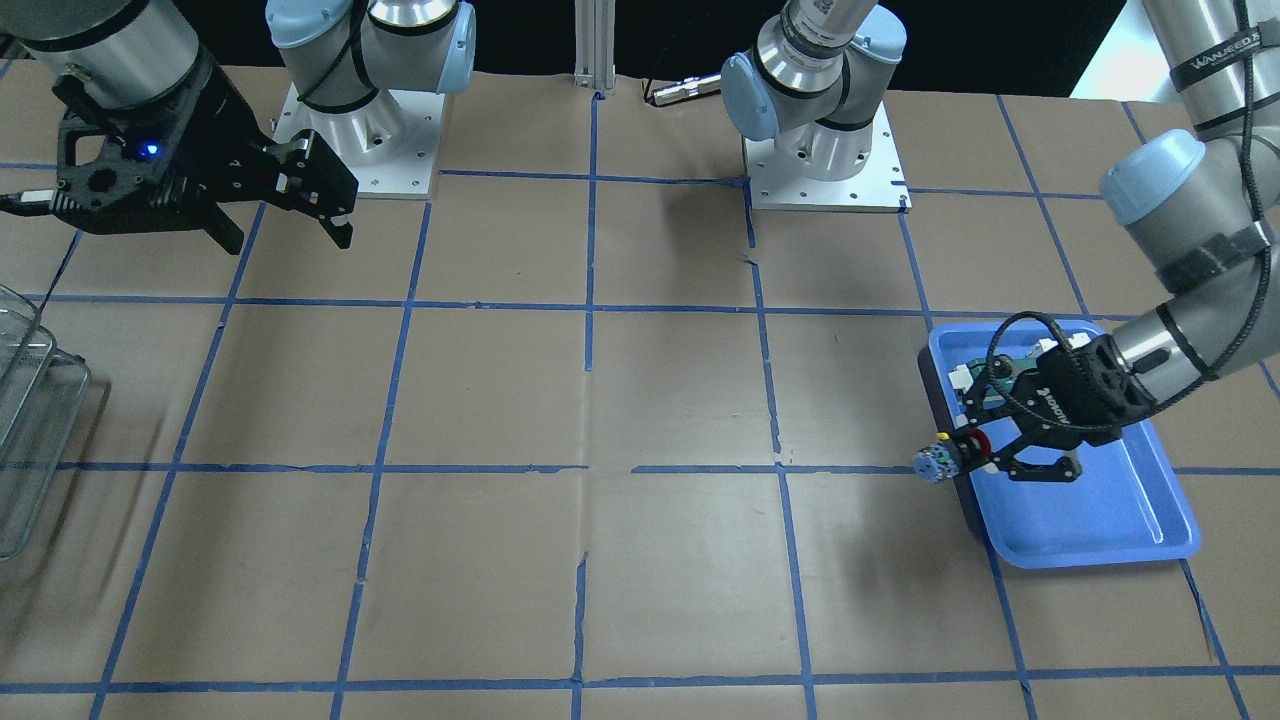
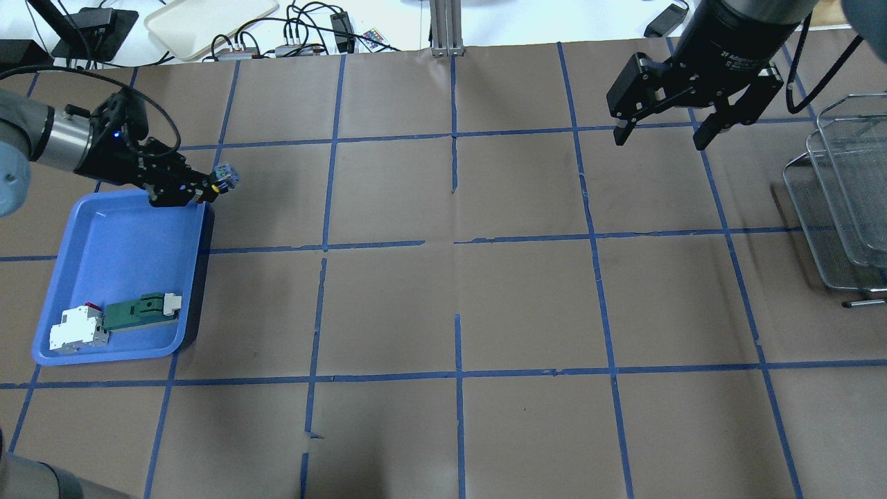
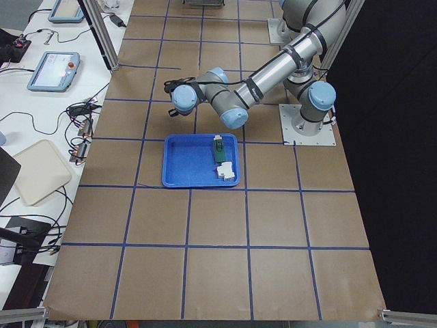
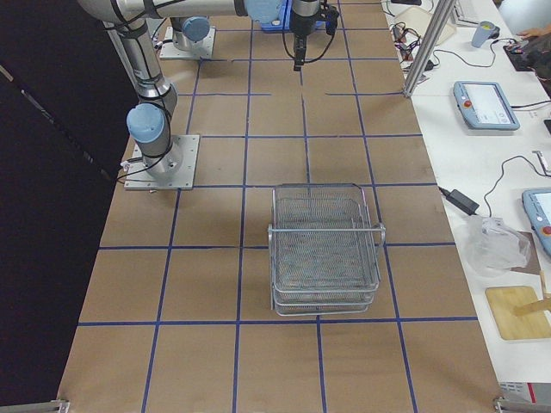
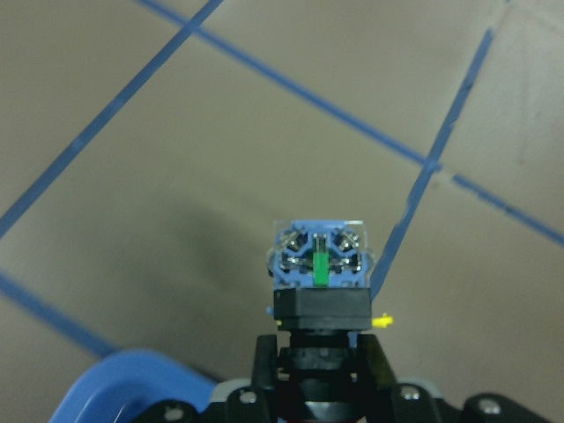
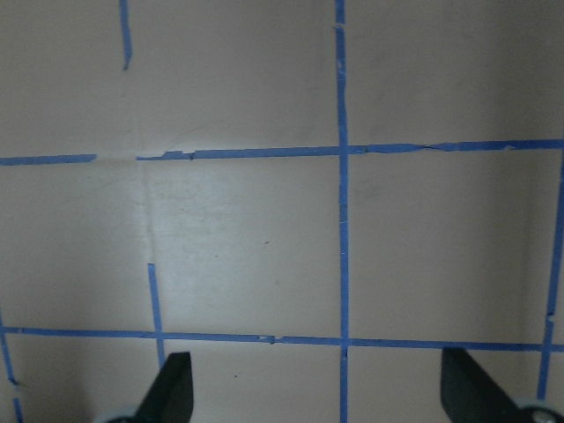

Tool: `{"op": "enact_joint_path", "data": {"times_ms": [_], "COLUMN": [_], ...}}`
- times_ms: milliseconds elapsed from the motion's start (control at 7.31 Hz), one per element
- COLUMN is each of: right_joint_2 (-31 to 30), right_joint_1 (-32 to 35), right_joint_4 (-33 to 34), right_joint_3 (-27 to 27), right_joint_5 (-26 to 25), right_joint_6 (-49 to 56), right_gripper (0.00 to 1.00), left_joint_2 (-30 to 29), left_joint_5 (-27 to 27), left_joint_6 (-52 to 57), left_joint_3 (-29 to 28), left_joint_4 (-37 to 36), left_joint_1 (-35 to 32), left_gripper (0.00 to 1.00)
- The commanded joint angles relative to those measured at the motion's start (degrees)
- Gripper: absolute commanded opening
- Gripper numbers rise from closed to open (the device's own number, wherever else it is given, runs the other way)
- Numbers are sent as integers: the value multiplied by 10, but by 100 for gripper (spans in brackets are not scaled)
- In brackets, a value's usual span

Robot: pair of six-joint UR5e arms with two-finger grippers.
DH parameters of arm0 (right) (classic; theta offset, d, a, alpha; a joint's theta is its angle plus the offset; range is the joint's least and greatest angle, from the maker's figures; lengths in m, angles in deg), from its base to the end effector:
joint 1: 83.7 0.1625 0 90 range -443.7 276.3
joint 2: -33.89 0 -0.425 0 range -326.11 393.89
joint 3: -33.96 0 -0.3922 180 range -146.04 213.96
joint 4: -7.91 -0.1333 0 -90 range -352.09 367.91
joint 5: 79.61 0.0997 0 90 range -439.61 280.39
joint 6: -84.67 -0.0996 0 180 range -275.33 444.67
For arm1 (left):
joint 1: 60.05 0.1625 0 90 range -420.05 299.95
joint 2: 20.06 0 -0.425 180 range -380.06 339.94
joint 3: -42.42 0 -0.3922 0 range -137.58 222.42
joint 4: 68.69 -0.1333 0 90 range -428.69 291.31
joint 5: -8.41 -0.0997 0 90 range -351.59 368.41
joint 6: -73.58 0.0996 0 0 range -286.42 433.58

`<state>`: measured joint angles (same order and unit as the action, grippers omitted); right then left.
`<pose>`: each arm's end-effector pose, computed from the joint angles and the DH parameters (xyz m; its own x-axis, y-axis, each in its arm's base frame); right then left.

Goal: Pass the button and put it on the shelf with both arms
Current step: 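Lift the push-button and carry it with the left gripper toward the right gripper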

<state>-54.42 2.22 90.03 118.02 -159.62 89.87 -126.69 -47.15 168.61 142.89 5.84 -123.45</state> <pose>0.1148 -0.5064 0.5122 -0.9840 -0.0095 -0.1782 -0.0182 0.9987 0.0474 0.0775 -0.5784 0.2905 -0.3767 0.9137 0.1522 0.7222 0.3926 -0.5695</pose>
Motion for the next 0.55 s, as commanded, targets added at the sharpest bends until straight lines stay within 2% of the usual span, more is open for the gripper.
{"op": "enact_joint_path", "data": {"times_ms": [0, 137, 274, 411], "right_joint_2": [0, -9, -6, -7], "right_joint_1": [-16, -15, -17, -17], "right_joint_4": [-9, -6, -6, 12], "right_joint_3": [-5, -11, -11, -14], "right_joint_5": [39, 62, 84, 117], "right_joint_6": [72, 142, 243, 325], "right_gripper": [100, 100, 100, 100], "left_joint_2": [8, 10, 14, 24], "left_joint_5": [107, 221, 261, 264], "left_joint_6": [-1, -4, -25, -29], "left_joint_3": [-4, -5, -5, -7], "left_joint_4": [4, 3, 2, -1], "left_joint_1": [-107, -141, -166, -202], "left_gripper": [0, 0, 0, 0]}}
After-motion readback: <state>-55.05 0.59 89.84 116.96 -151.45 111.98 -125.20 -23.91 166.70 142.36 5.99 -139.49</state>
